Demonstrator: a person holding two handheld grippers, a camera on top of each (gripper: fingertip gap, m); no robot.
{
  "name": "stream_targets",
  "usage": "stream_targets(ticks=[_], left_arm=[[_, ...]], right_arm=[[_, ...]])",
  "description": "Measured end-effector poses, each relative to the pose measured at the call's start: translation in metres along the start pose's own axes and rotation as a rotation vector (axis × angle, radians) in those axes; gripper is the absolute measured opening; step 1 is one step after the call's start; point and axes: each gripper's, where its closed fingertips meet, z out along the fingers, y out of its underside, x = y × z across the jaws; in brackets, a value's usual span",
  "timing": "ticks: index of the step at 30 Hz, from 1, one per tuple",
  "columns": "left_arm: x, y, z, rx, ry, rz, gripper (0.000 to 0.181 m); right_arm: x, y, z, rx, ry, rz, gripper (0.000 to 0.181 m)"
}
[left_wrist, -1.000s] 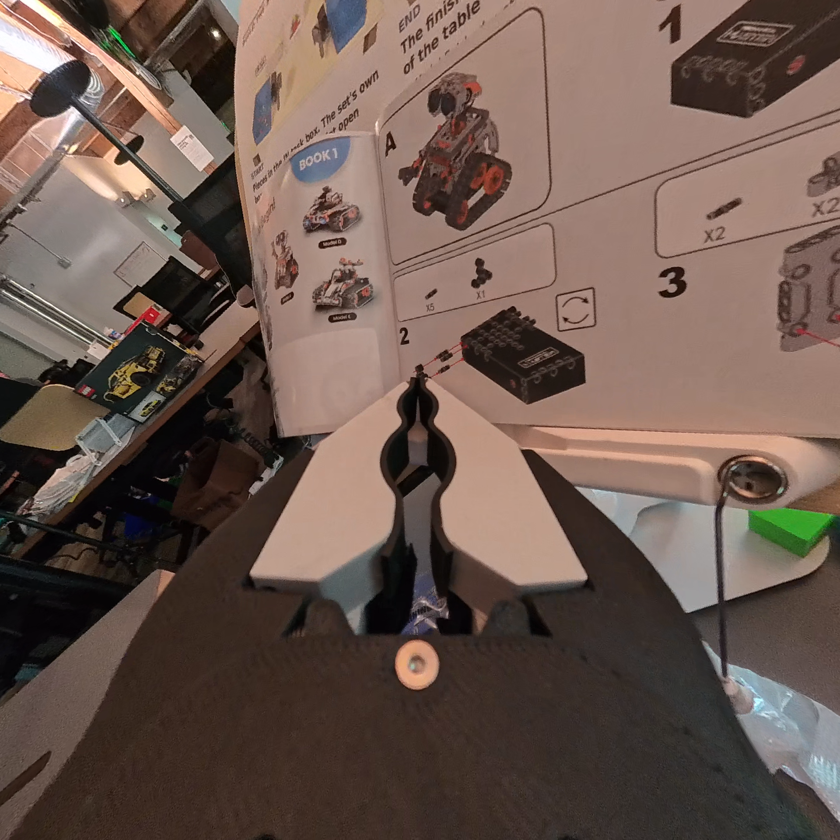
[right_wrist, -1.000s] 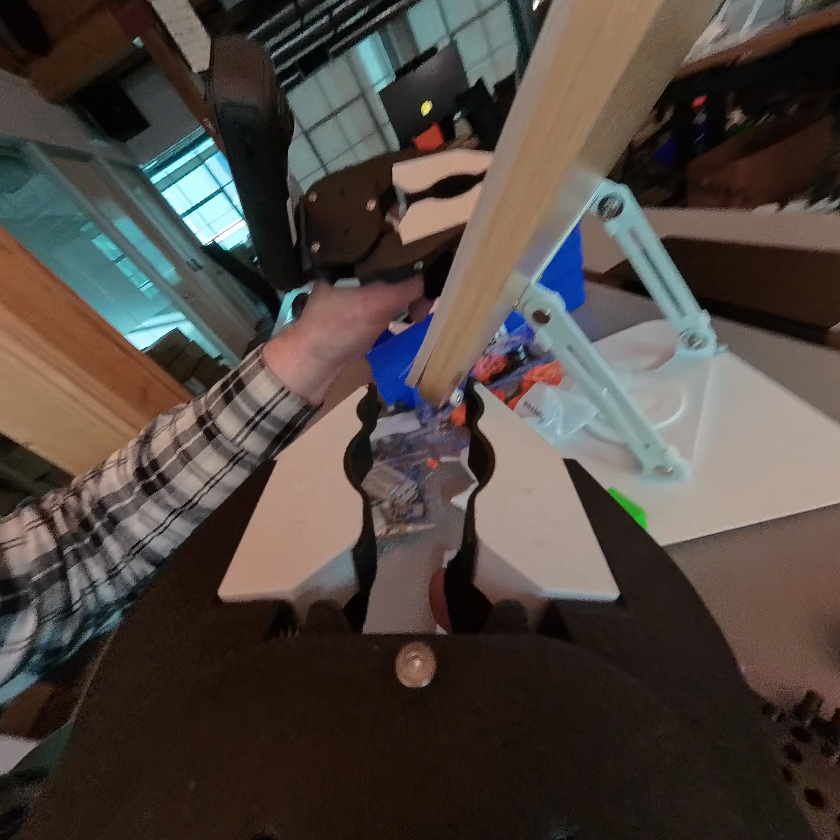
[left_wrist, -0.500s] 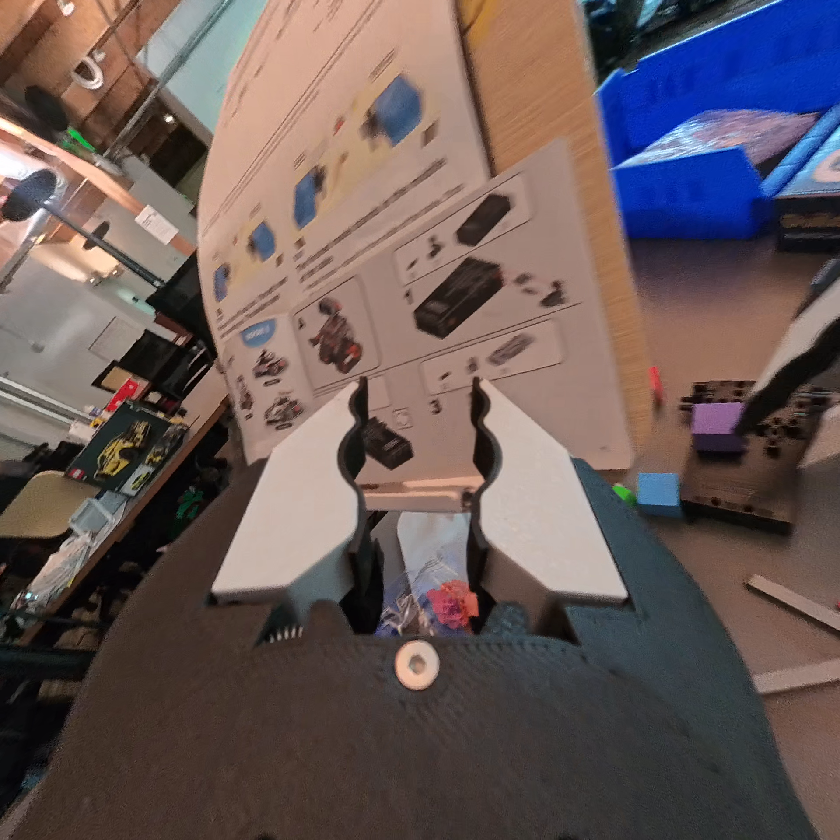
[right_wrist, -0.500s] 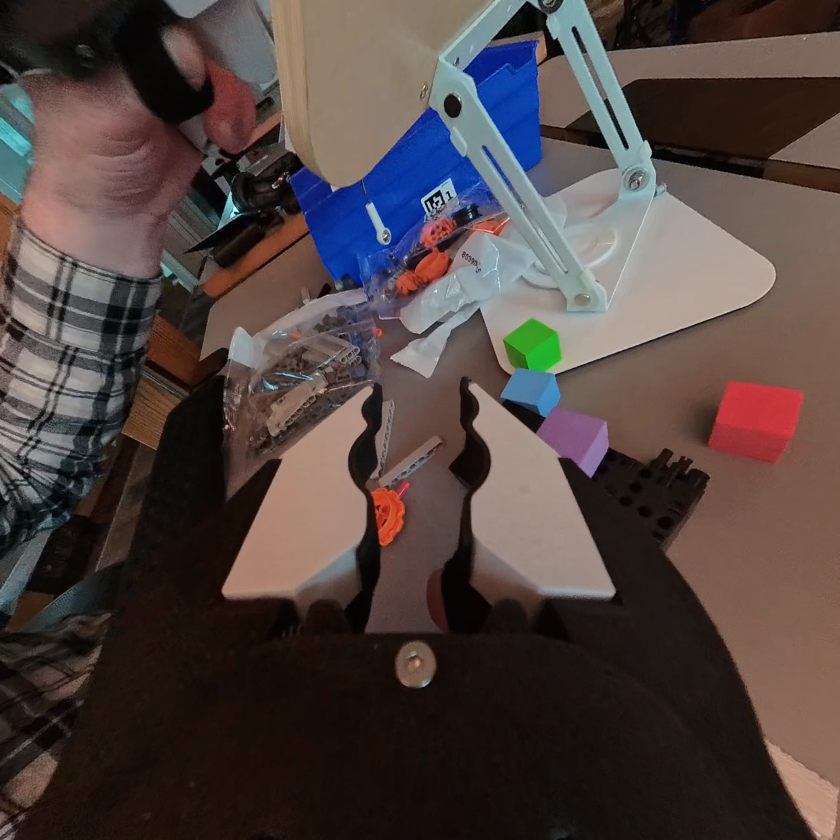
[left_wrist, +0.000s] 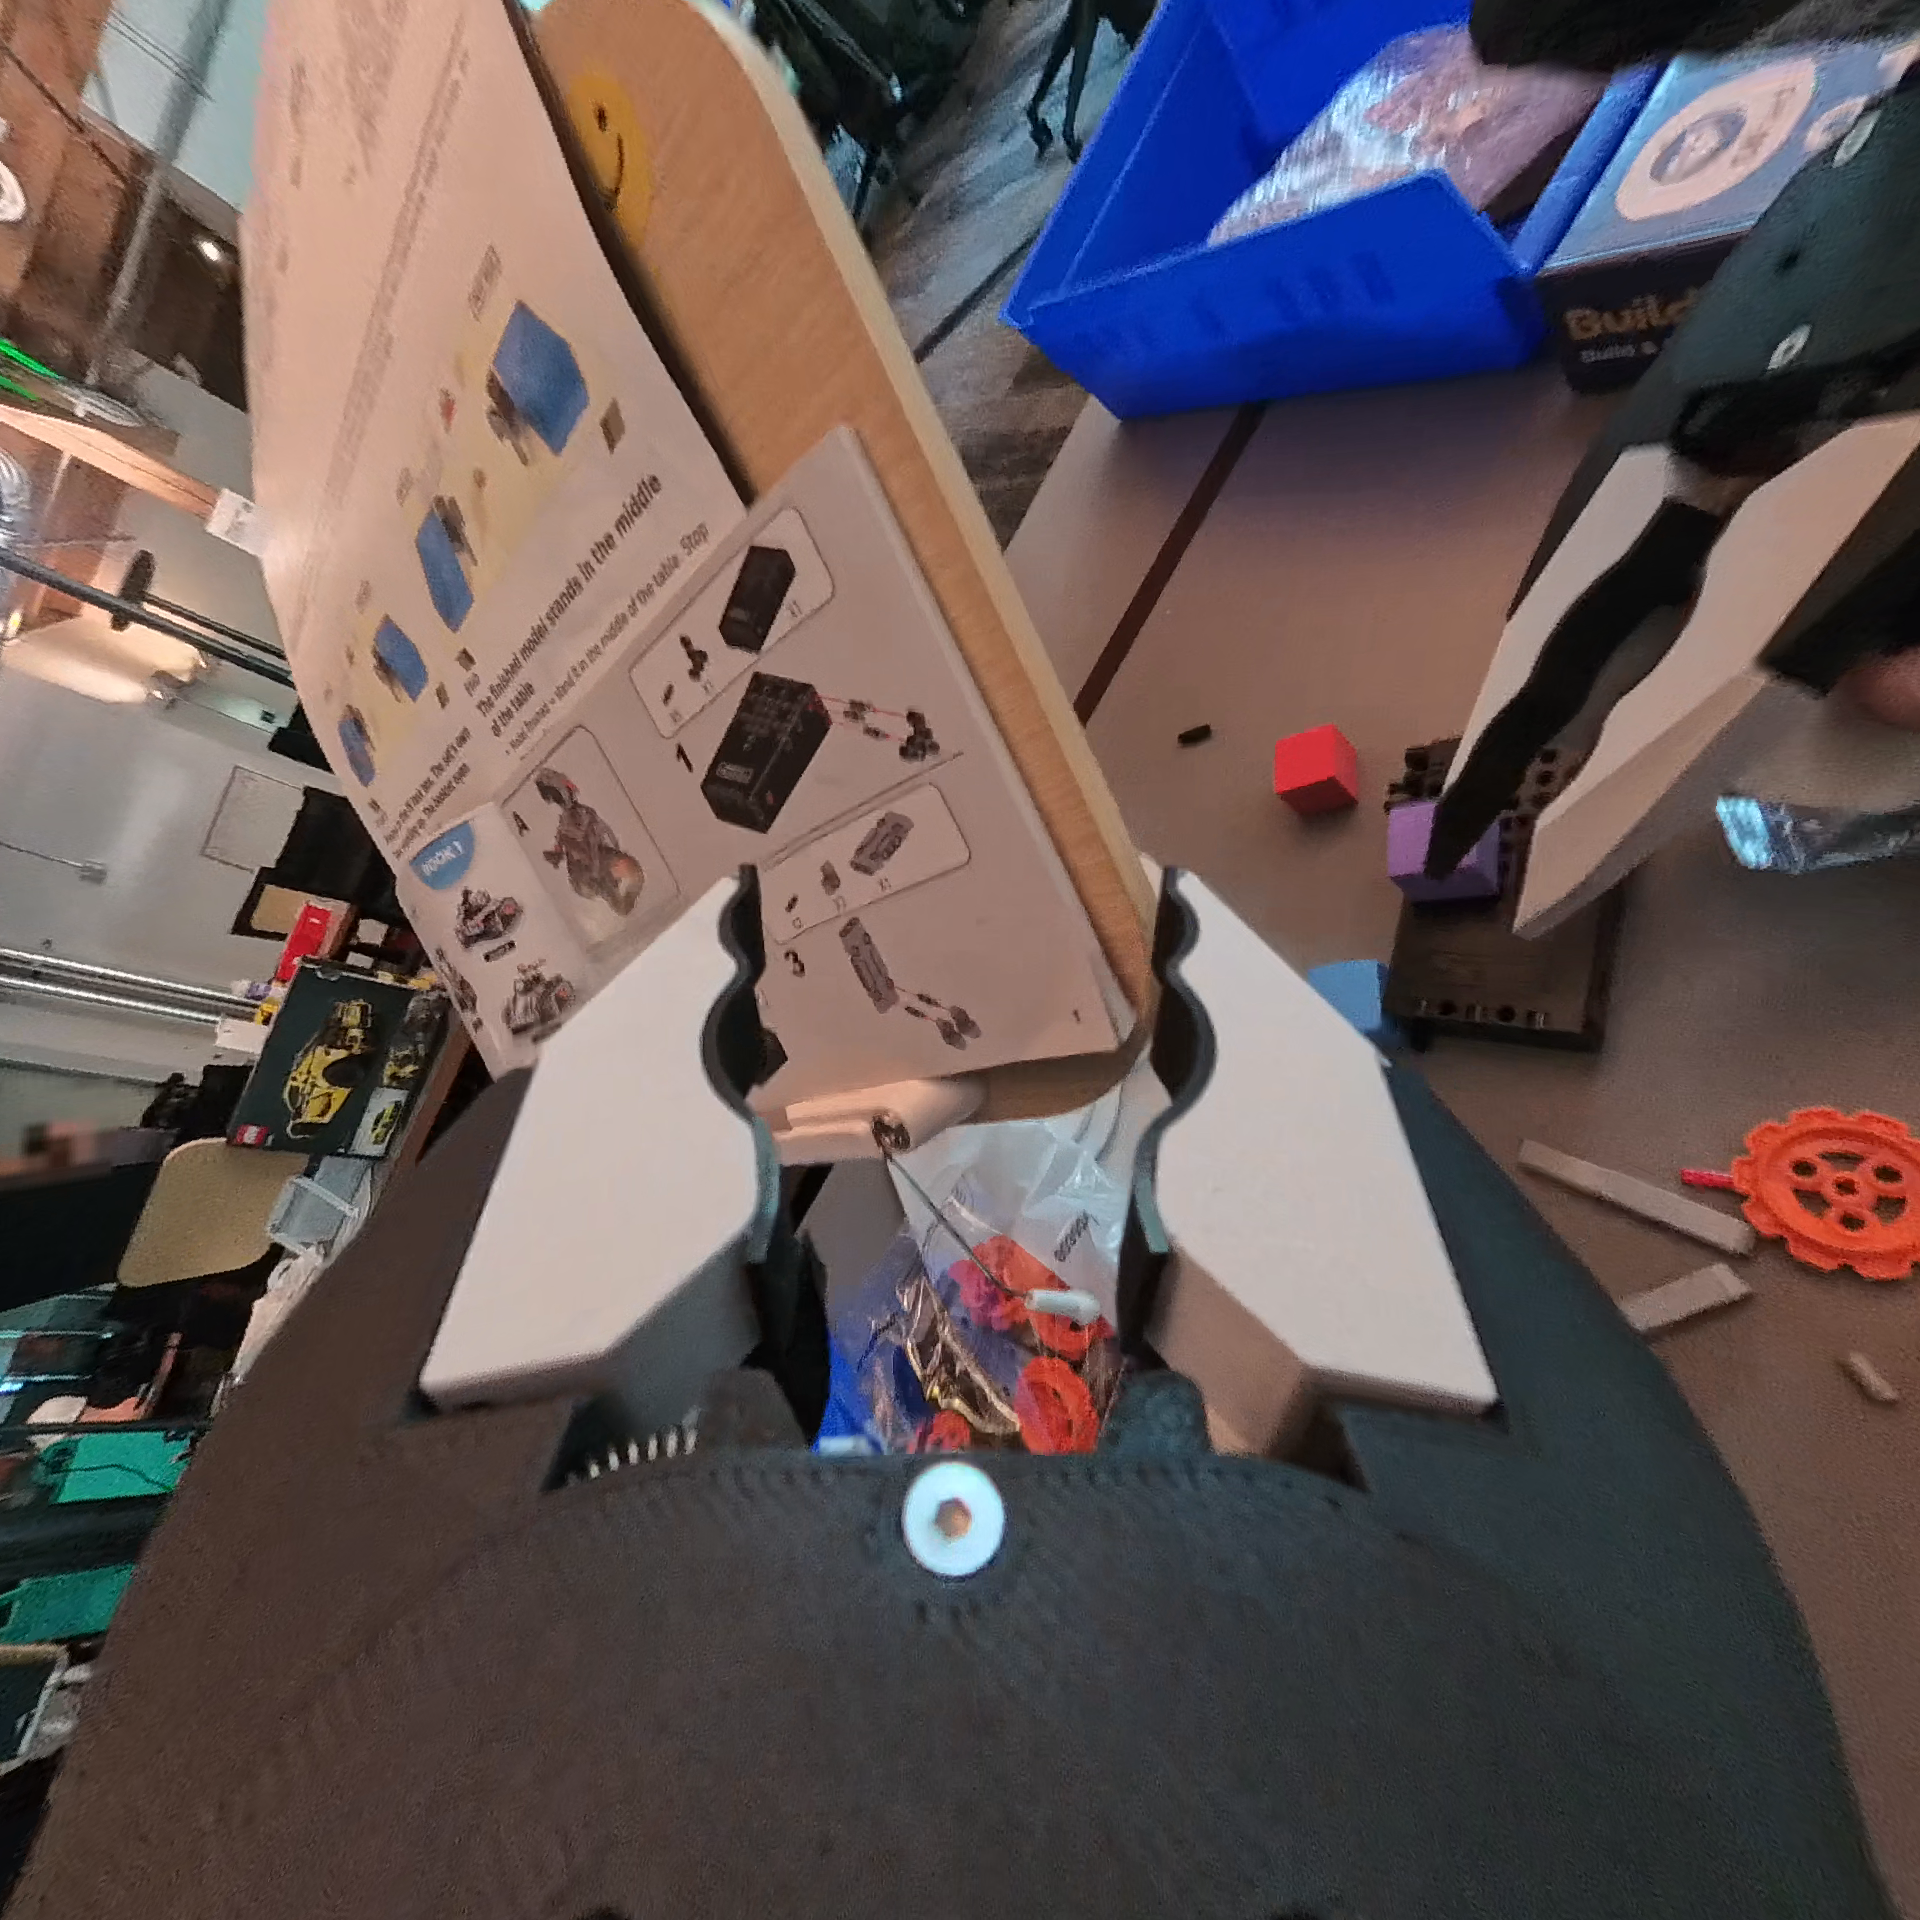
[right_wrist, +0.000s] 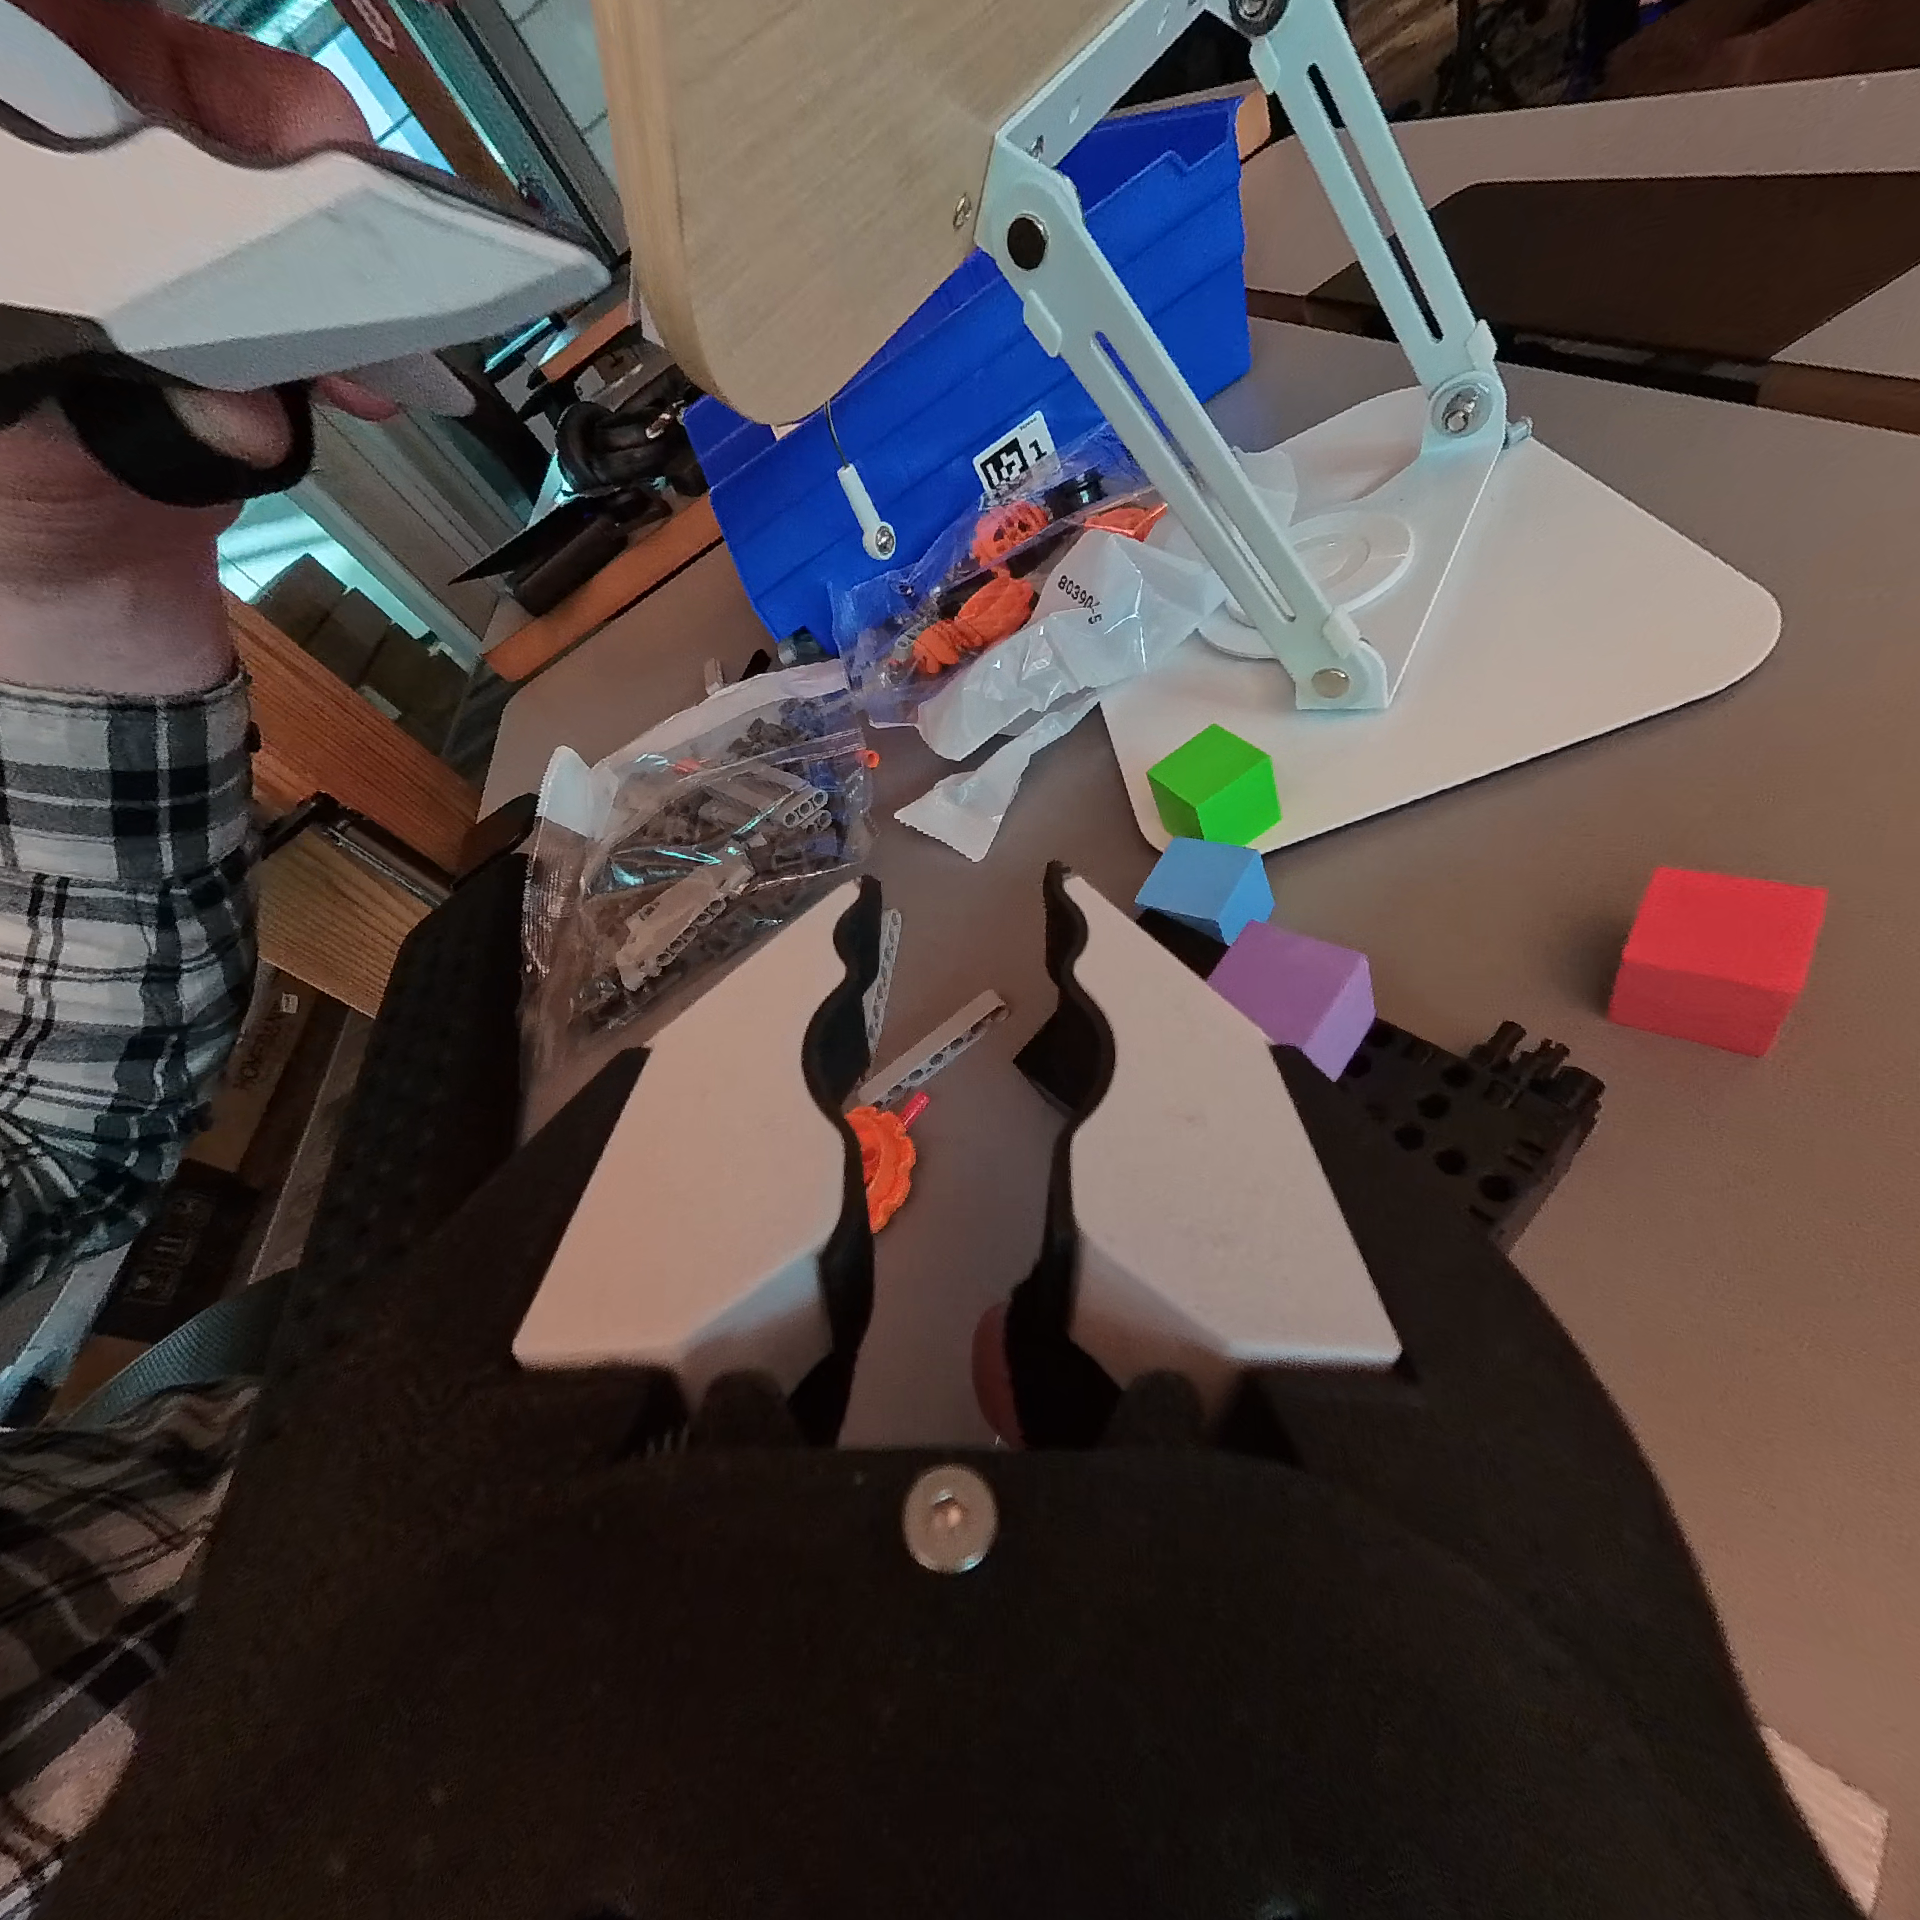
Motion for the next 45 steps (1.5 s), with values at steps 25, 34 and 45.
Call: stream_targets(ticks=[25,34,45], left_arm=[[0.005,0.065,0.034,-0.007,-0.121,0.141,0.06],[0.004,0.062,0.041,0.048,-0.196,0.111,0.058],[0.016,0.047,0.038,0.061,-0.183,0.17,0.073]], right_arm=[[-0.018,-0.163,0.008,0.361,-0.024,-0.09,0.045],[-0.006,-0.167,0.008,0.299,0.062,-0.173,0.03],[0.0,-0.193,-0.016,0.359,-0.04,-0.09,0.047]])
